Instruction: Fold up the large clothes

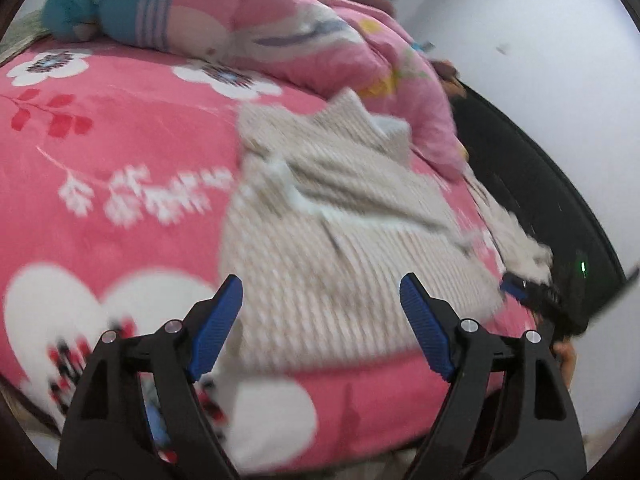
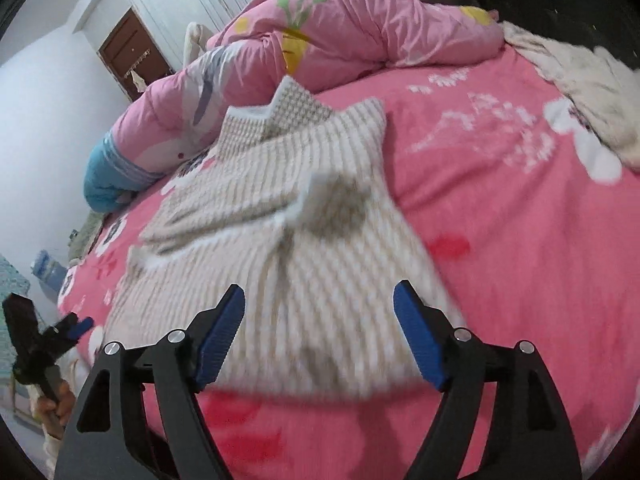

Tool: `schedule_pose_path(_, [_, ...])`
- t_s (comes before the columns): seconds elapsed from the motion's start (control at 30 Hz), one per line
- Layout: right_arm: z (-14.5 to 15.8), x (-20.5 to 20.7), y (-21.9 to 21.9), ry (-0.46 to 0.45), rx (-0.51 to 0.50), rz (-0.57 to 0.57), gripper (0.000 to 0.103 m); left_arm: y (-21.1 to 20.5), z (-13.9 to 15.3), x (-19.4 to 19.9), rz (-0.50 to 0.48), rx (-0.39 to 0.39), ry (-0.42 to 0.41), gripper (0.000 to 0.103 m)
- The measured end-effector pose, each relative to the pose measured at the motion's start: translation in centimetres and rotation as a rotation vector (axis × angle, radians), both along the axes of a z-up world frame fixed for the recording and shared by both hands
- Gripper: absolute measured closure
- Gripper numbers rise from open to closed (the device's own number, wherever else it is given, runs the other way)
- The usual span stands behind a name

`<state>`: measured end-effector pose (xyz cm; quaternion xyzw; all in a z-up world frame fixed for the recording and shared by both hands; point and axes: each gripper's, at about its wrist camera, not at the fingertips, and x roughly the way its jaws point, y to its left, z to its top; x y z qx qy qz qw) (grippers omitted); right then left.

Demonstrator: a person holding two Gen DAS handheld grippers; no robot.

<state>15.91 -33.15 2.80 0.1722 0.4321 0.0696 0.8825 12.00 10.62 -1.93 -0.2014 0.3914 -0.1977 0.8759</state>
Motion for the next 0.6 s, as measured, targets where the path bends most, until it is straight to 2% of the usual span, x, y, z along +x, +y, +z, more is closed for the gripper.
schedule_pose_path(0.1, [-0.6,-3.3,0.0,0.031,0.018,-0.005,0.028,-2.1,-1.8,-2.4,-0.068,0.021,0.026,0.026])
schedule_pose_path(0.2, [-1.7,-5.5,-0.1,0.067,0.047,-0.007,0.028,-2.8,-4.0,-3.1,-0.070,-0.015,0.084,0.026])
schedule_pose_path(0.3, [-3.5,-5.6,-0.7,0.108,0.085,-0.027,0.028,-1.7,-6.0,-2.3,-0.004,-0.086,0.104,0.026])
schedule_pose_path(0.4, [-5.0,-4.3,-1.9,0.127,0.108,-0.084,0.028,-0.1,-6.8,-1.3,0.056,-0.170,0.066,0.026])
schedule_pose_path(0.53, [-5.8,-2.6,-2.7,0.084,0.160,-0.134,0.028,1.4,-7.4,-0.2,0.126,-0.295,0.043,0.026])
schedule_pose_path(0.6, [-5.8,-2.0,-2.6,0.055,0.151,-0.149,0.028,1.7,-7.4,0.2,0.161,-0.327,0.033,0.026])
